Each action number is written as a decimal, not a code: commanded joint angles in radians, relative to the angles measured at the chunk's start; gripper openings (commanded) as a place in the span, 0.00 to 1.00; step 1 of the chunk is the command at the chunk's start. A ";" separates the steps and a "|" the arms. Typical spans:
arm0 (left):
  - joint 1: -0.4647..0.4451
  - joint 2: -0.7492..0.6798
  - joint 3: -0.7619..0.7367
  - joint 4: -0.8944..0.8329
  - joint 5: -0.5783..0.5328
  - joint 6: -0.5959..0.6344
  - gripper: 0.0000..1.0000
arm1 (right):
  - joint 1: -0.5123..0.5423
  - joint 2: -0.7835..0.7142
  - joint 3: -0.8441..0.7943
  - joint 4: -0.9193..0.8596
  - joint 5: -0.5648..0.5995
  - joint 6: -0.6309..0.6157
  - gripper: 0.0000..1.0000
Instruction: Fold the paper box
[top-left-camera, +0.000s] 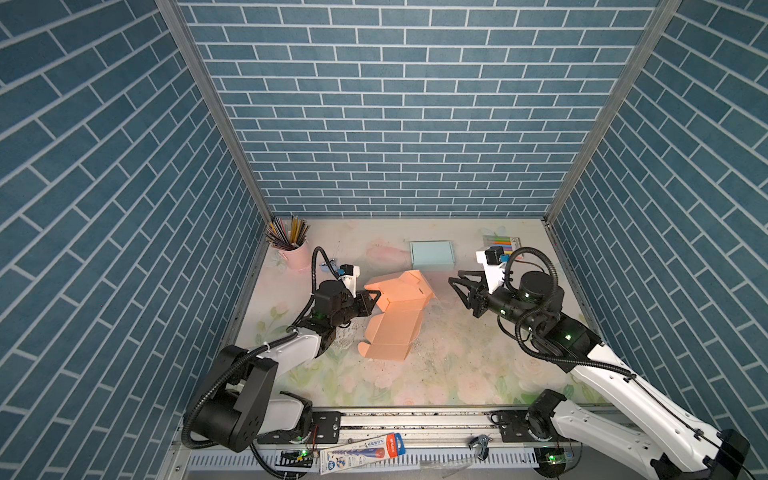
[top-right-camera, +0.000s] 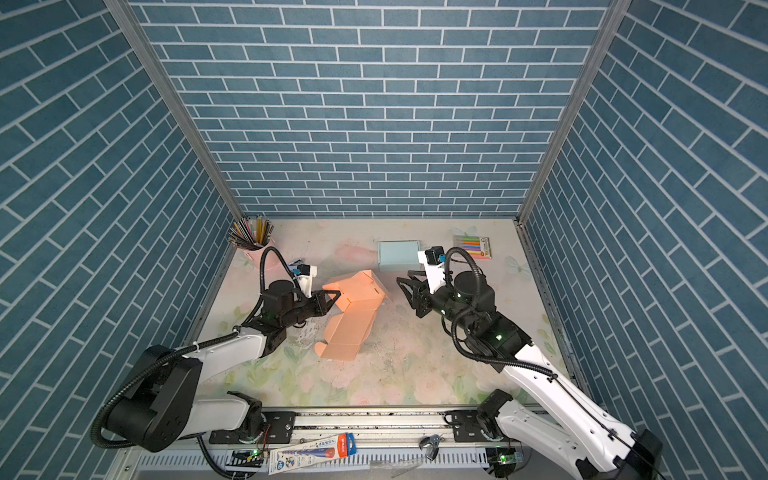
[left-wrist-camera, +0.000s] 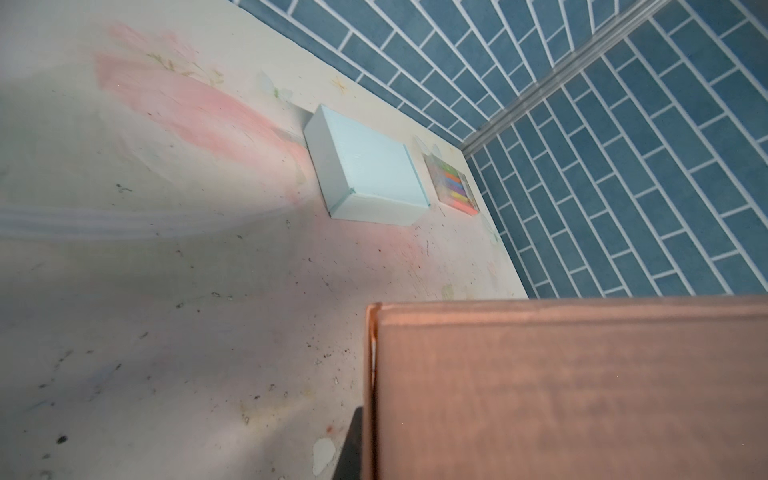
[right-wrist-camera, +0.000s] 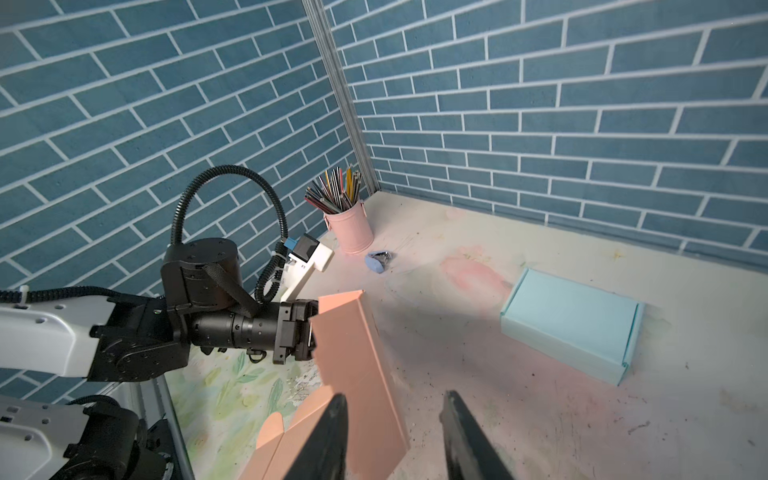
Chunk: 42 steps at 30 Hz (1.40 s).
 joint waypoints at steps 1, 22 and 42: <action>0.007 -0.006 0.023 -0.017 0.086 0.043 0.06 | -0.023 0.059 -0.002 -0.038 -0.175 -0.041 0.43; 0.000 -0.003 0.043 -0.055 0.114 0.064 0.07 | 0.011 0.186 -0.042 0.047 -0.360 -0.083 0.43; -0.022 0.004 0.045 -0.091 0.033 0.054 0.07 | 0.108 0.243 0.009 -0.030 -0.031 -0.047 0.34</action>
